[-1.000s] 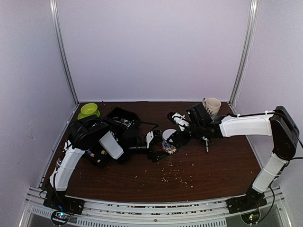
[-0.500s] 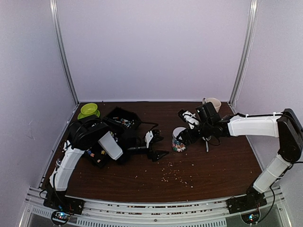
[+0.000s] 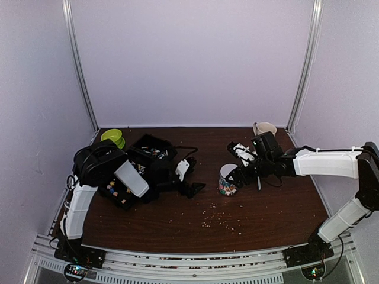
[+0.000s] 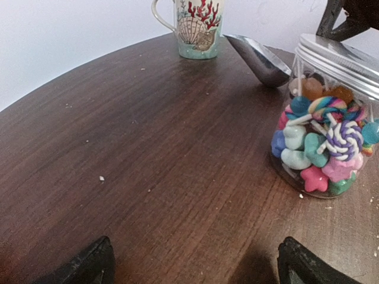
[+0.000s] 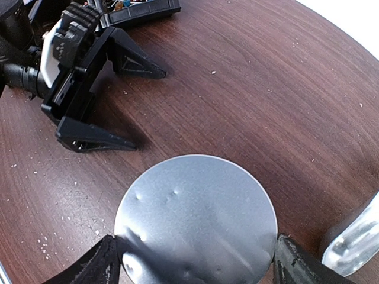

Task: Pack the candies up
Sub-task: Reset both arms

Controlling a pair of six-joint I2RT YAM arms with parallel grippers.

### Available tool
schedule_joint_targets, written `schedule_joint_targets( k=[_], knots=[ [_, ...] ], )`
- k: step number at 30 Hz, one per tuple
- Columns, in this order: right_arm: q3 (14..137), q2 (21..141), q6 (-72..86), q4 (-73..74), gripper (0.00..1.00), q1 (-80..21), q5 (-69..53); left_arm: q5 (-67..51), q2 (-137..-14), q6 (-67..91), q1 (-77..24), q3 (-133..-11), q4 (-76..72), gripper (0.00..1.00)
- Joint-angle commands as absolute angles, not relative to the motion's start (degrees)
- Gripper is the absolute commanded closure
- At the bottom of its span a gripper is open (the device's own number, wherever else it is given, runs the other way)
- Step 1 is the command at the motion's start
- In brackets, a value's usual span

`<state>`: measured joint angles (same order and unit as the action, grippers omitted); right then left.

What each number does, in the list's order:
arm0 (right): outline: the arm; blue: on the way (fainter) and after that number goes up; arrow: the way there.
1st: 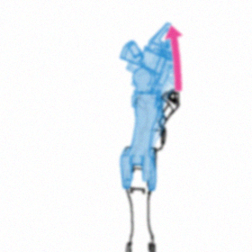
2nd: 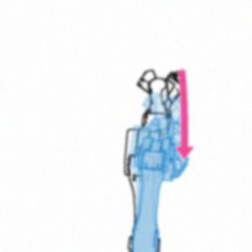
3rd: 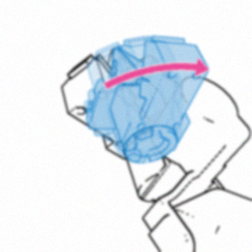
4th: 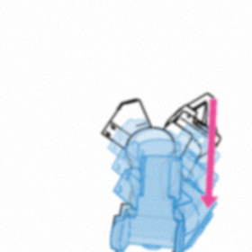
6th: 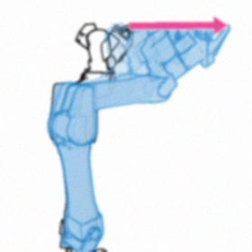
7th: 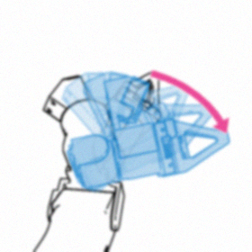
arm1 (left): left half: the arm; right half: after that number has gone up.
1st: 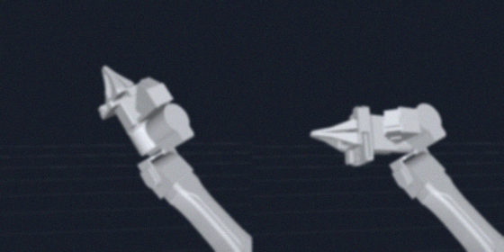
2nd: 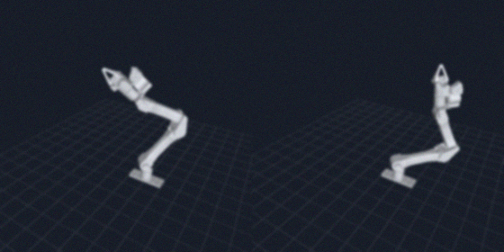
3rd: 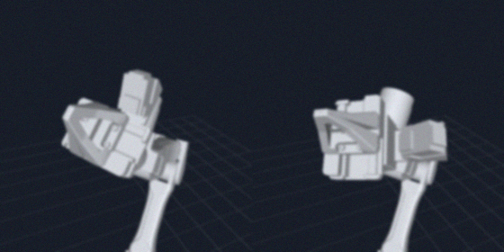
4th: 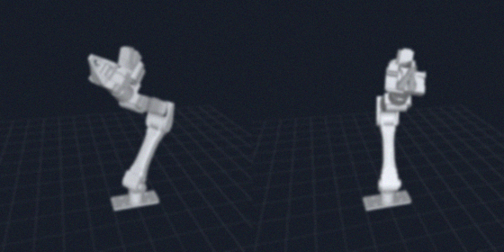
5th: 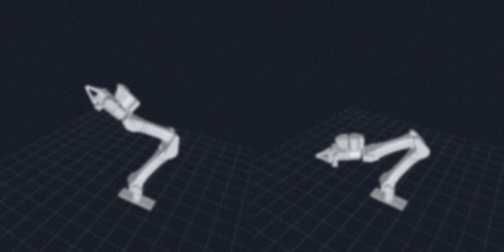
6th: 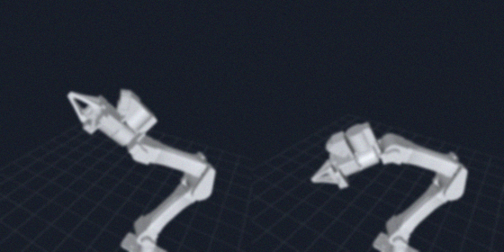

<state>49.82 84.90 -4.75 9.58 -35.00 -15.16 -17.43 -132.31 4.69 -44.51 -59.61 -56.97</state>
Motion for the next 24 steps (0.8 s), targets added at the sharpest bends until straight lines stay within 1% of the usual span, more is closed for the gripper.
schedule_joint_targets(
  k=[1, 4, 8, 14, 17, 21, 24],
  knots=[
    [48.13, 83.38, -5.41, 11.78, 0.16, -35.07, -16.77, -13.49, -127.71, 5.62, -45.66, -60.46, -49.64, 0.02],
    [48.05, 82.94, -5.28, 12.03, 0.16, -35.28, -17.27, -12.16, -125.02, 6.86, -46.08, -61.02, -44.66, 0.02],
    [48.29, 83.15, -4.35, 11.64, 0.16, -36.25, -17.95, -9.24, -119.24, 9.73, -46.86, -59.55, -41.62, 0.02],
    [50.96, 85.54, -3.40, 11.36, 0.16, -39.52, -18.09, -3.51, -110.66, 10.92, -47.33, -60.66, -26.94, 0.02],
    [52.23, 86.91, -2.78, 10.82, 0.16, -41.40, -17.78, 1.20, -105.67, 11.45, -47.35, -59.34, -21.24, 0.02],
    [54.53, 88.93, -2.27, 10.47, 0.16, -43.27, -17.85, 8.51, -97.87, 13.28, -47.33, -55.08, -17.87, 0.02],
    [56.90, 90.78, -2.11, 10.74, 0.15, -45.04, -17.94, 14.18, -92.71, 14.57, -47.20, -55.10, -9.92, 0.02]
  ],
)
